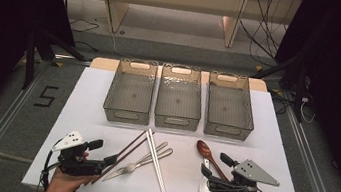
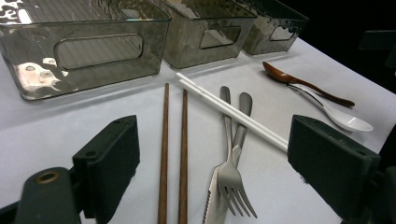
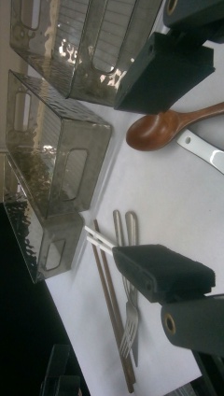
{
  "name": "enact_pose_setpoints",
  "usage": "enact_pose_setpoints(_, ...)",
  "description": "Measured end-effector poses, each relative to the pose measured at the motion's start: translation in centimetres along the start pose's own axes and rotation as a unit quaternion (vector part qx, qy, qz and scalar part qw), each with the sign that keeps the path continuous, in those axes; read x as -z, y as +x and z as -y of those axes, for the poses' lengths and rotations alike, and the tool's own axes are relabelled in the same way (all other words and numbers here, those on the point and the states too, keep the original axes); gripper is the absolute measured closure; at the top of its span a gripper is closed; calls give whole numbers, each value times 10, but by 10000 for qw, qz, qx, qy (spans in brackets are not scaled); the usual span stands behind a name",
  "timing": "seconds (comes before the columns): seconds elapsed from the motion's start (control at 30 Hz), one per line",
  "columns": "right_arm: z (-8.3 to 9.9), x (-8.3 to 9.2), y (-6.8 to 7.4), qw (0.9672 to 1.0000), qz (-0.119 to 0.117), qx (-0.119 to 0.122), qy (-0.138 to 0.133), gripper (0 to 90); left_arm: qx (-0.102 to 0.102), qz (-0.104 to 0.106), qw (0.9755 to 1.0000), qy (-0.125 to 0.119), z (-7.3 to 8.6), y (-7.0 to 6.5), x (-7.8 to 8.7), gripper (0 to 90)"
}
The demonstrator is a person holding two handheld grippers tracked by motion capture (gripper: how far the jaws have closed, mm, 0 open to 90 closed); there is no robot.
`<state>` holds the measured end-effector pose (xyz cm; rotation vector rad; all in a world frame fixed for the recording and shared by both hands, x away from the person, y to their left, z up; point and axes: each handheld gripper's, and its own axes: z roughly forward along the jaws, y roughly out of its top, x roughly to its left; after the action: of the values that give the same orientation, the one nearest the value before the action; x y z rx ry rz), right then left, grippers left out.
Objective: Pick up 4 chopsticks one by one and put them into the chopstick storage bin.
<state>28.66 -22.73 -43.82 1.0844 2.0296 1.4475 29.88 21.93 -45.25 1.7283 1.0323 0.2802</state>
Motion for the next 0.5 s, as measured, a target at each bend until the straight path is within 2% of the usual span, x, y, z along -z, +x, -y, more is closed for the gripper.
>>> enact_pose_setpoints(0.27,-1,1,0,10000,0,-23,-17,258,69,-17,9999,111,-2,1,-1,171)
enact_pose_setpoints(0.5,0,1,-1,10000,19,-19,26,261,83,-81,9993,362,-10,4,-2,179)
